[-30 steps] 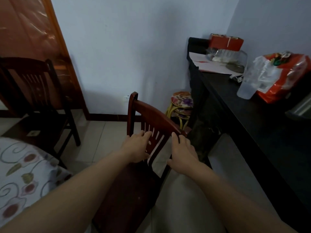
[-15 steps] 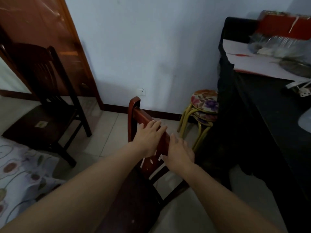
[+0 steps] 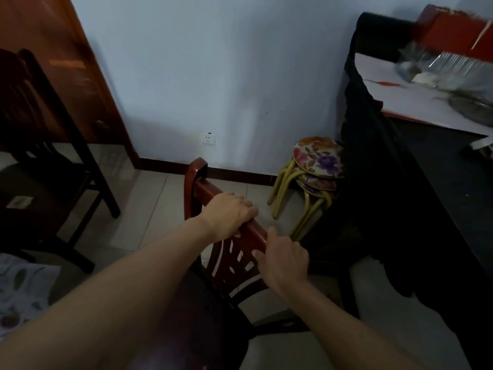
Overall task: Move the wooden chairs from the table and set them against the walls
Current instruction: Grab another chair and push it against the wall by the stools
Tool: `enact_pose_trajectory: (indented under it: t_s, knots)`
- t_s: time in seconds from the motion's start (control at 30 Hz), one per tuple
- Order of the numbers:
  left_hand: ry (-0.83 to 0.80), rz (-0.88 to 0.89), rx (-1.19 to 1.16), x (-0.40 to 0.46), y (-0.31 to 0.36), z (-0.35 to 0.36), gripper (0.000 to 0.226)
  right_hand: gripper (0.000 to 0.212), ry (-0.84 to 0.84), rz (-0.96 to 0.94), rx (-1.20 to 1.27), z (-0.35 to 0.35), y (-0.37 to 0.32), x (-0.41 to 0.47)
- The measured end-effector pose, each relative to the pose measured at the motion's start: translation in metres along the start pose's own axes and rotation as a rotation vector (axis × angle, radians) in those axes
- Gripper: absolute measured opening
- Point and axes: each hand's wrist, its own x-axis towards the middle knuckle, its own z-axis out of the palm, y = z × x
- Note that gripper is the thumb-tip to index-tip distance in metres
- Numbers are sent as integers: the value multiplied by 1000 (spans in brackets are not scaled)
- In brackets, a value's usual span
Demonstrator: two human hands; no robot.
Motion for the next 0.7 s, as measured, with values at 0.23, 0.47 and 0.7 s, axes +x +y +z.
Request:
enact_pose_trajectory:
  t_s: [0.23,0.47,0.7]
  knots:
    - [-22,-57,-26,-34,-56,-25,28,24,98,-160,-24,3,-52,18]
    - [-9,-154,27,-62,-94,-50,26,30,22,-339,-23,-5,-90,45]
    - [15,-248,99,-39,-127,-84,32,32,92,-520,-72,-39,-101,105]
